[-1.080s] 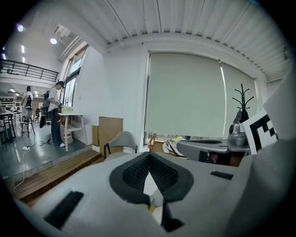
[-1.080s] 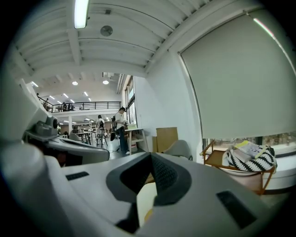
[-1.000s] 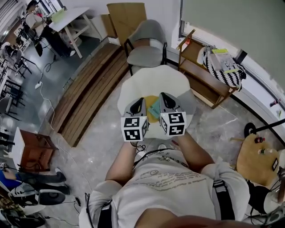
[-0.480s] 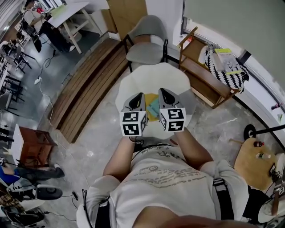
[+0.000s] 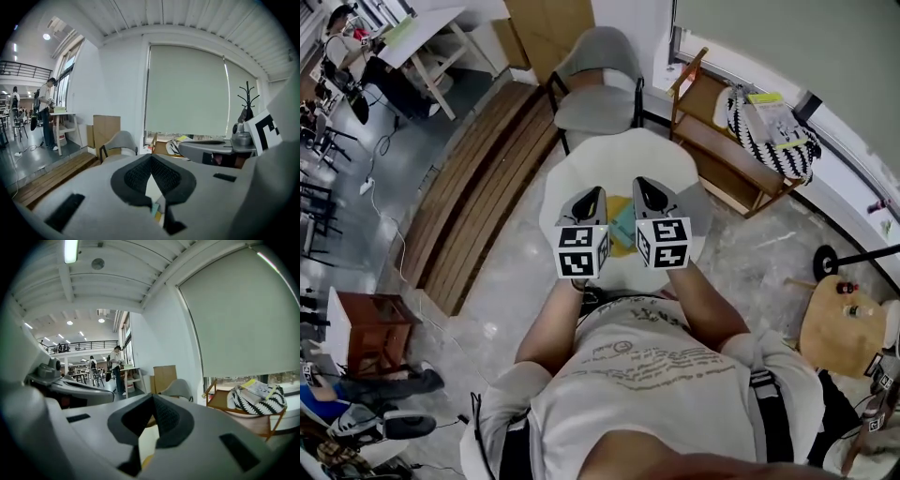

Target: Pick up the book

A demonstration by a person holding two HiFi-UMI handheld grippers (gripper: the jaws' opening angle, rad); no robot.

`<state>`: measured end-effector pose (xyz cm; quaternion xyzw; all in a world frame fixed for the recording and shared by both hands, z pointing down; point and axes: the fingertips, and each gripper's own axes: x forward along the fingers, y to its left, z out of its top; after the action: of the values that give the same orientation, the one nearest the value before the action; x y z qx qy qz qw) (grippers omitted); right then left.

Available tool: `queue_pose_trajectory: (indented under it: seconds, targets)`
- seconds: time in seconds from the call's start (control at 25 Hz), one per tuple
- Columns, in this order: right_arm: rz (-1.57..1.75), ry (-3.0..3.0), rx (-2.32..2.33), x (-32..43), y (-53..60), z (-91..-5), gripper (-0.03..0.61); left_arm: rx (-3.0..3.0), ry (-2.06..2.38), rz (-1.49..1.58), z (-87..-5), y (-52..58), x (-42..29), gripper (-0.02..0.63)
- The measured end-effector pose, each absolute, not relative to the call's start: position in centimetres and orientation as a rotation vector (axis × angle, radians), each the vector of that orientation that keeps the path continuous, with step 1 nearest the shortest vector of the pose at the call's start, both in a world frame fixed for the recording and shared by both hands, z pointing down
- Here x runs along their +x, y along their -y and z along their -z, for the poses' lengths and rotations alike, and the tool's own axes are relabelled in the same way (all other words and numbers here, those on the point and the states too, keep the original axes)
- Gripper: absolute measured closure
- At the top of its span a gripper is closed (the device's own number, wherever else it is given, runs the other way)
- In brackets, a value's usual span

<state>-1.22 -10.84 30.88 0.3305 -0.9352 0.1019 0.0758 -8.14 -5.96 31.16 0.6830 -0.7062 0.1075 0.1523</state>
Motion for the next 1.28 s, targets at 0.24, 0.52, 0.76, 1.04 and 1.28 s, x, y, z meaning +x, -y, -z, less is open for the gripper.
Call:
queue_pose_trajectory:
  seconds: [0.24,0.52,0.76,1.04,1.28]
  targets:
    - [-0.304,2.772,1.031,-4.9,12.1,-31.1,0.552,1.974,1.969,-0.307,-32.0,7.3,-12.2,0.595]
    - [-0.338,2.704,1.061,-8.8,12.3,-33.1,0.552,1.948,1.878,-0.295,-34.2,7.4,-16.4,0.595]
    - [-0.368,2.63,1.09,-10.9,12.4,-36.1,0.552,1.923,1.767,-0.309,-38.3,7.3,-18.5,0.595]
    - [-0.453,2.474,1.166,-11.1,12.9,-40.9,0.552,1.91,1.564,-0.347,-44.2,8.0,-18.1,0.595]
    - [-0.561,2.357,1.243,-10.5,13.8,-45.2,0.552,1.915,1.454,-0.353,-48.1,9.6,-17.8,0.595]
